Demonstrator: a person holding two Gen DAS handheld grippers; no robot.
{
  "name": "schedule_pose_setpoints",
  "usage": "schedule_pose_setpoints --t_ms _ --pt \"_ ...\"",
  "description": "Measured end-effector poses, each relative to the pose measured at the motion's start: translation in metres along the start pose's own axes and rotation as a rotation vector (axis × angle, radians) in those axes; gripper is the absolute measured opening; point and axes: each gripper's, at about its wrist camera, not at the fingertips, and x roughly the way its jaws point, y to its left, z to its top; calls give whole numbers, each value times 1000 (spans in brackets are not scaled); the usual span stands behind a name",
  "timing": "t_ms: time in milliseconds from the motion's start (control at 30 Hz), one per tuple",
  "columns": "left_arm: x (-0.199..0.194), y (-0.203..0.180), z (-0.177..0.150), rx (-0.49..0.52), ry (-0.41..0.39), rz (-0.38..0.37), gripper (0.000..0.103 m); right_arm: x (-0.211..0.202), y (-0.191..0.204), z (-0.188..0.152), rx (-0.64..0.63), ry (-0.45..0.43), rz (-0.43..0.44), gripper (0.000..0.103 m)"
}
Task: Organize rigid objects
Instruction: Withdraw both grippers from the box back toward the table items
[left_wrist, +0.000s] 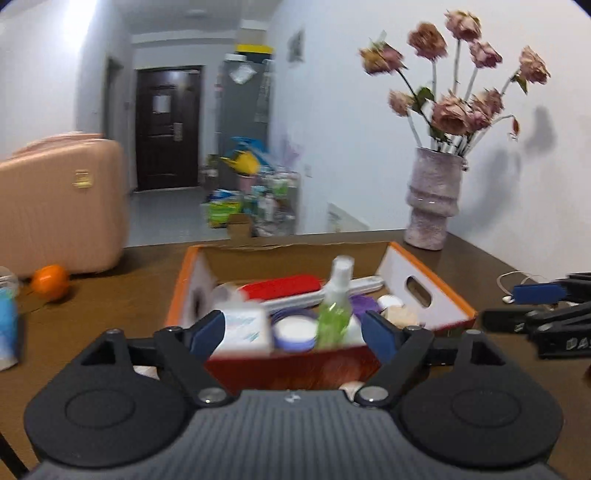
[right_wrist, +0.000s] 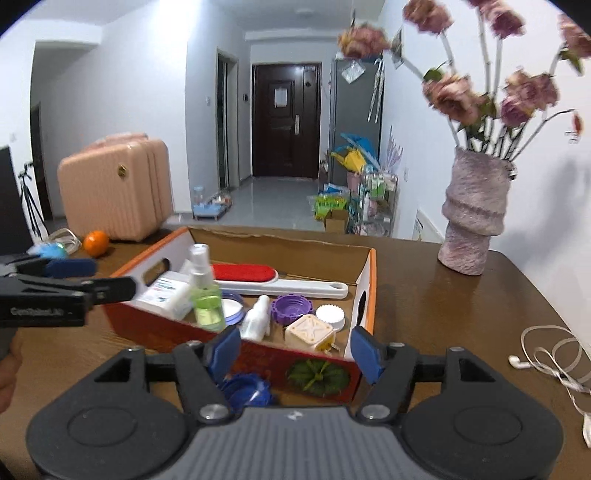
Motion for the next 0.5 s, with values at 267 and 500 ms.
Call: schedule_pose_setpoints --t_ms 267,500 --pt "-121 -1 -71 -65 -36 96 96 -100 27 -65 53 -95 16 77" --pt "-187 -16 -120 -31 -20 100 97 -158 63 -135 75 -94 26 80"
